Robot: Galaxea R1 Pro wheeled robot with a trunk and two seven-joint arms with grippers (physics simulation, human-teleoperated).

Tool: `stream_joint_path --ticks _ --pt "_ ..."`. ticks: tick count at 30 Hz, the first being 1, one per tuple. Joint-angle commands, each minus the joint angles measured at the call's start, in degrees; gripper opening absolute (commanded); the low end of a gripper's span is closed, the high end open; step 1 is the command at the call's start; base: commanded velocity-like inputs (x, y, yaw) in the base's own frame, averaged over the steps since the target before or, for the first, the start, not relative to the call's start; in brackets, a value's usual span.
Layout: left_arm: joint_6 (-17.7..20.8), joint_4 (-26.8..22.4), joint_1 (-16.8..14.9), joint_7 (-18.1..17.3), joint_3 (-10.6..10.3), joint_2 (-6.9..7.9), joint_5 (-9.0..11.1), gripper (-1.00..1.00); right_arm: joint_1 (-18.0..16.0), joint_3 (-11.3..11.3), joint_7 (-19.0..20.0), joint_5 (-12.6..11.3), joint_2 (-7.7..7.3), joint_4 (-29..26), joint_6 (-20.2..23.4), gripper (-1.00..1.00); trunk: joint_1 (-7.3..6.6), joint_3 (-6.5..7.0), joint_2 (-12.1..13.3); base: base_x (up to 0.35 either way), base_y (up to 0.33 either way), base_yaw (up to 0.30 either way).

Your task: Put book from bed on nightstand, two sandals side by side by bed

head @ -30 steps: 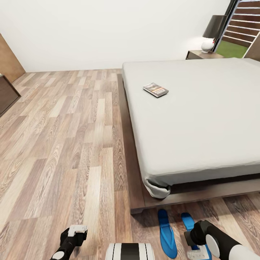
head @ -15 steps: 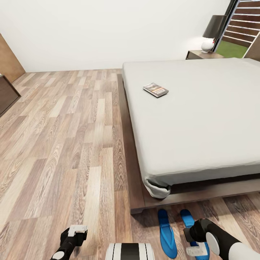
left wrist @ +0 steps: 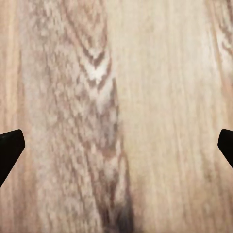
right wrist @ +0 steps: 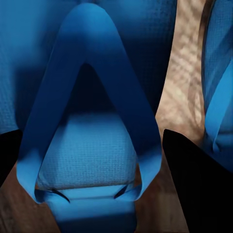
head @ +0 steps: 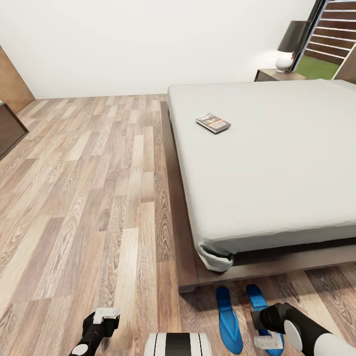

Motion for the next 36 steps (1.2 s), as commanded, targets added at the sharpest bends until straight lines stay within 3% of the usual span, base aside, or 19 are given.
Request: stream_joint_path --ticks 1,20,36 --pt "-0.2 0.0 0.0 0.3 -0.5 0.03 0.4 1.0 0.0 0.3 0.1 -0.1 -0.04 0.1 0.1 -1.0 -0.01 -0.04 0.0 0.0 0.0 0.0" --pt "-0.2 0.5 0.1 0.3 -0.5 0.02 0.4 1.0 -0.8 0.4 -0.5 -0.1 0.0 1.7 1.9 -1.0 -0.01 -0.04 0.0 0.0 0.0 0.0" --pt "-0.2 0.5 0.2 0.2 -0.5 -0.06 0.4 1.0 -1.5 0.4 -0.5 0.0 -0.06 1.9 1.9 -1.0 0.27 -2.48 -0.2 0.0 0.0 0.0"
